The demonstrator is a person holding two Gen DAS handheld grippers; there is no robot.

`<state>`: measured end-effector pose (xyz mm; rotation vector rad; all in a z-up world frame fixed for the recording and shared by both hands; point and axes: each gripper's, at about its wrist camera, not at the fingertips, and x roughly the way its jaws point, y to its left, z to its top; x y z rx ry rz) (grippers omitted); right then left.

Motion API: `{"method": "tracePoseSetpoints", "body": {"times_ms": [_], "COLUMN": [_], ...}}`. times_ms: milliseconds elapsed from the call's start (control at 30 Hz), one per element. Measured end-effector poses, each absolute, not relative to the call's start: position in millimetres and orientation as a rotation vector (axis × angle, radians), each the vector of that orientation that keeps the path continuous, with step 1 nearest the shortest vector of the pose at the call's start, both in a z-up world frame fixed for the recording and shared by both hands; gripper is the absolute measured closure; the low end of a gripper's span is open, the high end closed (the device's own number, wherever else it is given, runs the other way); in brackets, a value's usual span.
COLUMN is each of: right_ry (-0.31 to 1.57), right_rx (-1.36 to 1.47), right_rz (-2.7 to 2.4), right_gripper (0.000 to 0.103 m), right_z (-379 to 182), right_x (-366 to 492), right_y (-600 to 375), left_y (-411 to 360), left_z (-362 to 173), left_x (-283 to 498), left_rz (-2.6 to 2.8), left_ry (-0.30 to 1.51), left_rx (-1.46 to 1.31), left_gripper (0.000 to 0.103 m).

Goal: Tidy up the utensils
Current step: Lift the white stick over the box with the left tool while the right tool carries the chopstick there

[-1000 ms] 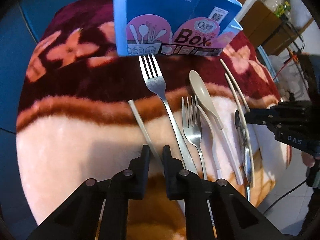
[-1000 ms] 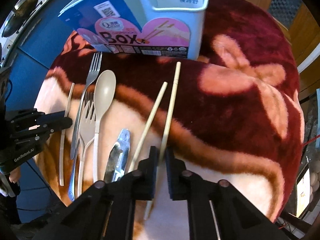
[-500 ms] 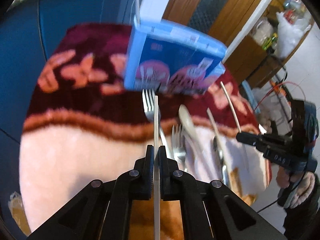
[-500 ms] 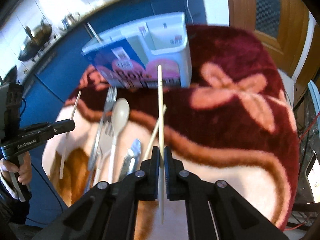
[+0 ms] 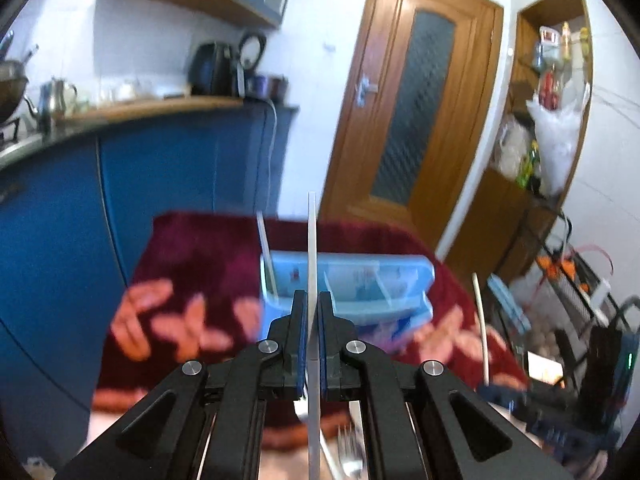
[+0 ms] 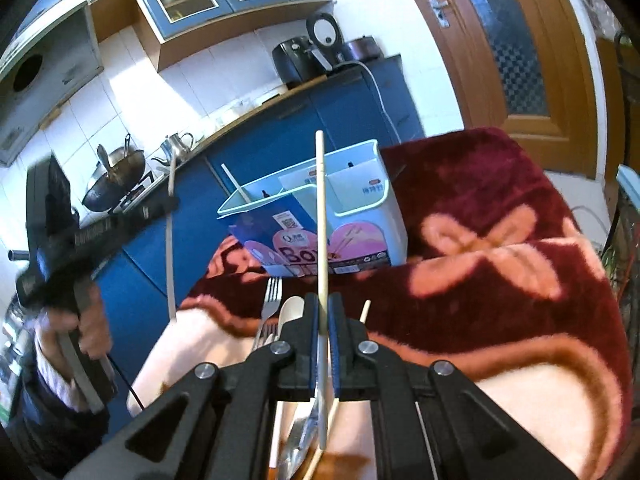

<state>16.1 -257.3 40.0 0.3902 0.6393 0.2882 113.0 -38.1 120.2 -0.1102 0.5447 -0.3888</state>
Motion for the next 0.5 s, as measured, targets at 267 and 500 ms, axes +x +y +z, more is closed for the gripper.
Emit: {"method": "tracePoseSetpoints", "body": {"times_ms": [267, 500], "right_ry": [0.604, 0.6], "right_rx": [0.44, 0.438], "right_rz": [0.25, 0.238], "right_gripper": [0.097, 0.097], "right_z": [35, 29], "right_x": [15, 16], "right_y": [-273, -278], "left_y": [-39, -42], "left_z": [156, 165], "left_x": [134, 155], "left_rz": [-0.355, -0.302], "left_ry": [0.37, 0.259], "left_rx": [-0.164, -0.217], "left_gripper": [0.099, 0.099]}}
